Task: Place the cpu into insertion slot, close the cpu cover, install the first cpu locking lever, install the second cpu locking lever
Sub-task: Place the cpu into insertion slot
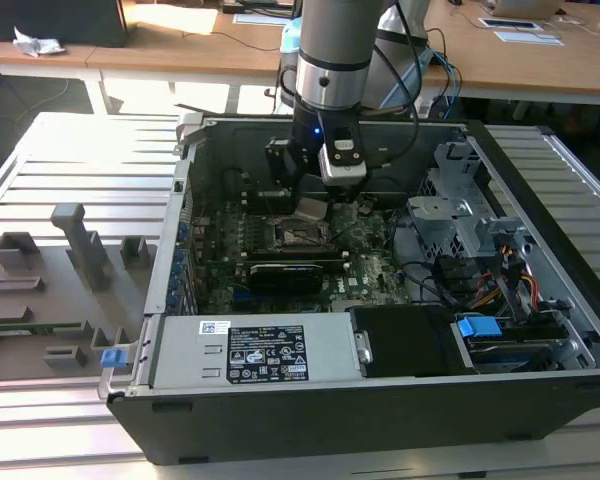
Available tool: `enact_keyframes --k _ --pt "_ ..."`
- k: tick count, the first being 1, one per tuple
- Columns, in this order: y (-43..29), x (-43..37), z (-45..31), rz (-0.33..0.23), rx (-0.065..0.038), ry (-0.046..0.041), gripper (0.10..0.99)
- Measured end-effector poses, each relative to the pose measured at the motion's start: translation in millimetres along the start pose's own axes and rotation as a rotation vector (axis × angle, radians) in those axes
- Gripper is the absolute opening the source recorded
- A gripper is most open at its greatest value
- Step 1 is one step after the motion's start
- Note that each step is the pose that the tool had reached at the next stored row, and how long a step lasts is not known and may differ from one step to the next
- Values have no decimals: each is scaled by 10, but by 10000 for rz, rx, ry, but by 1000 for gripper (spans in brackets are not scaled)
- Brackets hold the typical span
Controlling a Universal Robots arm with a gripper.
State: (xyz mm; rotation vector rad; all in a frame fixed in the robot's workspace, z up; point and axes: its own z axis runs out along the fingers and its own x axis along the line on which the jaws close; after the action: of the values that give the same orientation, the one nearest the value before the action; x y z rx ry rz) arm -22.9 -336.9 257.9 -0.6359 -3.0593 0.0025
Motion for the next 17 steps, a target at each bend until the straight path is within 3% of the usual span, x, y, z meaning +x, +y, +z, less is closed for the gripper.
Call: enact_keyframes --k 17 --pt "1 -1 15 2429 95 -46 545"
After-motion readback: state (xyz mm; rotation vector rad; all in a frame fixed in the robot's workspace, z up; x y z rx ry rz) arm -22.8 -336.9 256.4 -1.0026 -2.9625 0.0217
